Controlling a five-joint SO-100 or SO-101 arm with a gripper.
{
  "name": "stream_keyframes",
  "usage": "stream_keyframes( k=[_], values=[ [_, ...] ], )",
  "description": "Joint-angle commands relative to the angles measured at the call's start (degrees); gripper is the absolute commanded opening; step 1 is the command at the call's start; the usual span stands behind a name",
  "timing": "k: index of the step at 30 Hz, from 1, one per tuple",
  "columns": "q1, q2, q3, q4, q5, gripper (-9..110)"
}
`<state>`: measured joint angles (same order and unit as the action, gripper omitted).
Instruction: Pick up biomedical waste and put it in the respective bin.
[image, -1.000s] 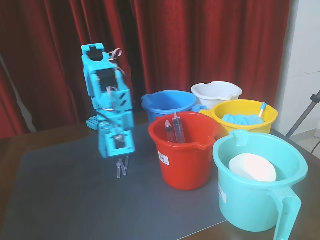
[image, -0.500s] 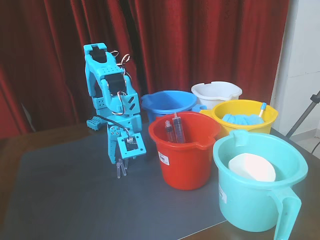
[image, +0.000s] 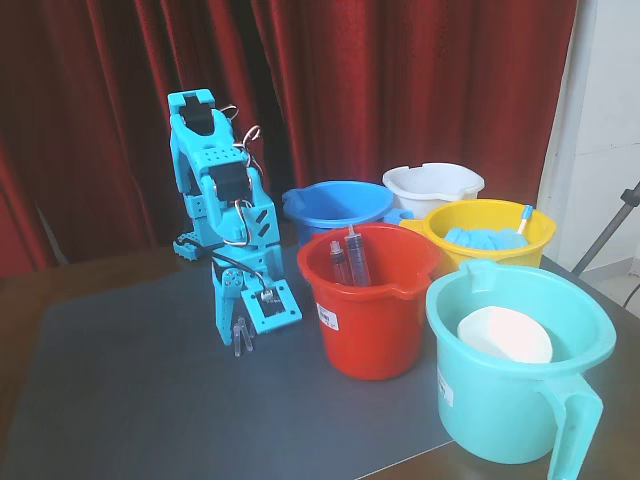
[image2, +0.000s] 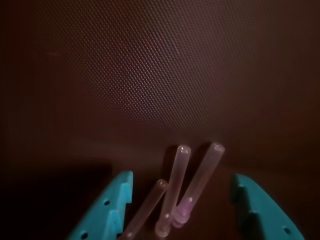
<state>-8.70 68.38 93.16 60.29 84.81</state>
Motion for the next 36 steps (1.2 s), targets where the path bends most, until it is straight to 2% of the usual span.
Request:
stream_keyframes(
  k=[1, 14, 18, 23, 27, 33, 36],
  values=[
    [2.20, 0.35, -0.62, -1.14, -1.23, 21],
    [4.92, 0.26, 0.09, -1.32, -5.45, 21],
    [5.36, 0.26, 2.37, -4.83, -5.45, 21],
    [5.36, 0.26, 8.88, -14.68, -5.45, 21],
    [5.36, 0.26, 9.40, -14.68, -4.92, 20],
    [5.36, 0.53, 9.40, -14.50, -5.45, 3],
    [5.36, 0.62, 9.49, -14.41, -5.45, 1]
  ],
)
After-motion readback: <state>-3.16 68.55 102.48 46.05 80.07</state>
